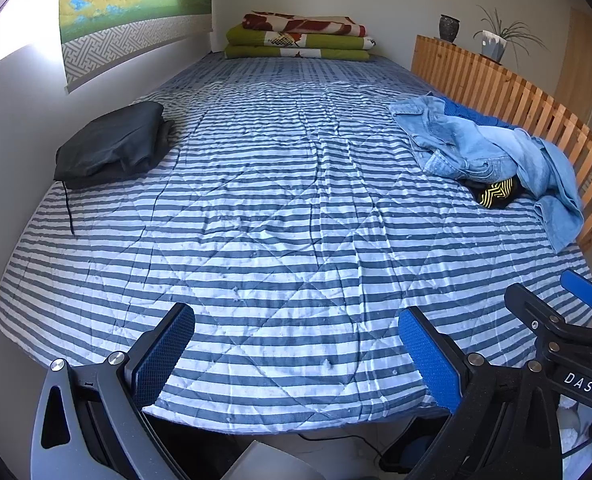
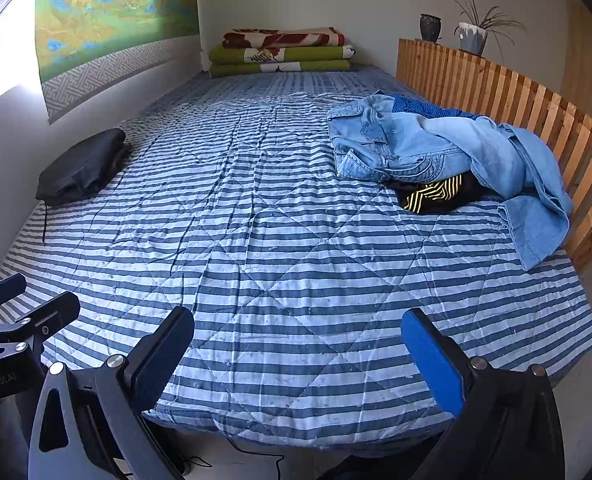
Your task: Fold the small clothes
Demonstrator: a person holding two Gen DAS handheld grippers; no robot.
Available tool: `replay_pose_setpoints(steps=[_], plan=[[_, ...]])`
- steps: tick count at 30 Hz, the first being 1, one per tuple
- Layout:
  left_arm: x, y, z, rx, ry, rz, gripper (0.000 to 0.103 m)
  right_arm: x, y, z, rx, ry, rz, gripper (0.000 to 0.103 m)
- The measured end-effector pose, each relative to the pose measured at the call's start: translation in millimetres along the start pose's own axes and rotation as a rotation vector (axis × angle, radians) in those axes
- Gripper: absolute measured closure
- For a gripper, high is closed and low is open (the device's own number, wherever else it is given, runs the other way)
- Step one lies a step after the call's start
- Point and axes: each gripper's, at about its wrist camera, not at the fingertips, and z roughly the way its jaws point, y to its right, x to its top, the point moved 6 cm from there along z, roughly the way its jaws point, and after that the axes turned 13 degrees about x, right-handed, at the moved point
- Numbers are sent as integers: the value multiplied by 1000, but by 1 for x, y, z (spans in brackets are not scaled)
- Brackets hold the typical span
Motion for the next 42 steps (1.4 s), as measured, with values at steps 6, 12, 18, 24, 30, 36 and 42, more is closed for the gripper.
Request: replay_pose_setpoints(steps=[6,12,18,24,30,36,42], plan=[[2,0,-3,-6,4,2,0,2,0,-1,-2,1,-2,1],[5,7,-7,-15,12,16,0,6,1,-5,-9,10,-4,1],[7,12,-8,-17,15,25,0,8,4,-7,-22,17,1,1],[10,17,-6,-6,14,35,0,10,7,-5,-24,23,7,1],[16,18,2,5,12,29,0,15,13,-1,-25,30,9,1],[23,27,22,5,-1,53,0,23,43,7,-42,39,42,1],[42,38,46,15,14,70,0,33,104,14,-118,48,117,1]])
